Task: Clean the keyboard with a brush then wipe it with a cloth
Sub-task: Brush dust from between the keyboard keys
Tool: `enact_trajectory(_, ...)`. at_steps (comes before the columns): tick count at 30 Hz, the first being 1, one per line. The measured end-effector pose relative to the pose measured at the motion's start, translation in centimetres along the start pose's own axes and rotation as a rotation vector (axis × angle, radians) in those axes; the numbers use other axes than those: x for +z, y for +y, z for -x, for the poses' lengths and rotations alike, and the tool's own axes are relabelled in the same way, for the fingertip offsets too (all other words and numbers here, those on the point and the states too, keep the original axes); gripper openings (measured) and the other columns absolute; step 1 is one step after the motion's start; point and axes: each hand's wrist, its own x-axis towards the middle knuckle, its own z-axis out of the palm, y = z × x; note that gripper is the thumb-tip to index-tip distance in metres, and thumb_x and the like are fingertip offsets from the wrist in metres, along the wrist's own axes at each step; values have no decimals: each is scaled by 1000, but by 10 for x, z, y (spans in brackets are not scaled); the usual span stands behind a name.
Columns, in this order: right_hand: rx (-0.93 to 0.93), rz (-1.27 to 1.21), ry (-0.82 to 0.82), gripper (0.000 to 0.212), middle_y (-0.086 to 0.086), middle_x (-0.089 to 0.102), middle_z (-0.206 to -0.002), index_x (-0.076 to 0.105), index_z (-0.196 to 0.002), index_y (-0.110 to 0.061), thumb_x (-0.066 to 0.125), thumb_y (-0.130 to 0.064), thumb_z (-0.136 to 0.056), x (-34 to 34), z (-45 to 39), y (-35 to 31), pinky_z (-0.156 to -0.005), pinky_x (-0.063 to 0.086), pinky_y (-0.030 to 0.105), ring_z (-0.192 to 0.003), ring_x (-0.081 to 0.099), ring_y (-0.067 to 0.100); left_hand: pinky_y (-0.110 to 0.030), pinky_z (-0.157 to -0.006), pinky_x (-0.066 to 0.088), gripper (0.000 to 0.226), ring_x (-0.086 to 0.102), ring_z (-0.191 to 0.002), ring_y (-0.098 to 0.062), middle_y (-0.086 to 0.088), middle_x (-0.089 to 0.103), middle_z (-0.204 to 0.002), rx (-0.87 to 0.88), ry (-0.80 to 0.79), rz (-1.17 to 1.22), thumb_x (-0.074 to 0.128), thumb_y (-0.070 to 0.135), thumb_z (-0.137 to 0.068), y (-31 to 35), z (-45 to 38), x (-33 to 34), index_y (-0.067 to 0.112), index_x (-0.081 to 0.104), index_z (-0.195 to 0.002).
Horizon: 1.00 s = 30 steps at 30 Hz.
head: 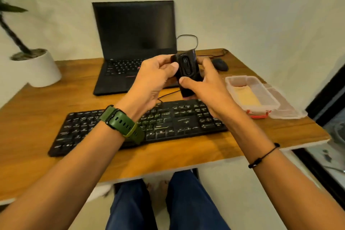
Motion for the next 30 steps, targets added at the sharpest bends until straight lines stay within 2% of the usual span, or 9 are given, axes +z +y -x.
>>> enact_trajectory(3, -7, -91, -106, 47, 2, 54, -114, 40, -124, -26, 60, -7, -86, 26, 12, 5, -64, 59, 33, -93, 63, 18, -26, -80, 55, 28, 66, -96, -16, -8, 68, -102, 18, 31, -45, 49, 2, -92, -2, 23, -30, 5, 59, -118)
enact_trajectory(7, 14, -203, -186, 43, 3, 57, -108, 43, -126, -22, 55, -4, -88, 50, 22, 13, -65, 59, 37, -92, 64, 21, -21, -78, 55, 26, 66, -92, -10, -3, 69, -100, -6, 78, -47, 50, 0, -91, -4, 43, -54, 11, 61, -111)
enact_trajectory(10, 46, -256, -179, 43, 6, 59, -106, 42, -131, -17, 51, -5, -91, 62, 26, 15, -65, 59, 40, -88, 65, 22, -21, -77, 55, 25, 66, -91, -8, -1, 69, -97, -23, 94, -24, 50, -1, -90, -6, 50, -64, 13, 62, -108)
enact_trajectory(17, 17, -278, -159, 33, 8, 59, -109, 44, -122, -23, 49, -9, -93, 76, 26, 17, -64, 59, 36, -90, 66, 25, -21, -76, 54, 26, 65, -94, -11, 0, 69, -97, -1, 131, 5, 53, -1, -89, -10, 50, -73, 10, 61, -111)
enact_trajectory(27, -67, -231, -112, 25, 6, 59, -105, 43, -117, -24, 45, -16, -94, 87, 23, 23, -54, 52, 28, -89, 64, 26, -24, -84, 53, 27, 65, -97, -11, 1, 68, -97, 20, 137, -29, 51, -1, -90, -13, 49, -71, 15, 60, -109)
enact_trajectory(30, -75, -234, -85, 22, 2, 59, -101, 43, -115, -27, 44, -19, -95, 88, 23, 23, -53, 51, 27, -88, 63, 25, -26, -88, 52, 30, 63, -101, -13, 0, 67, -100, 24, 138, -48, 49, -1, -90, -13, 50, -68, 12, 59, -115)
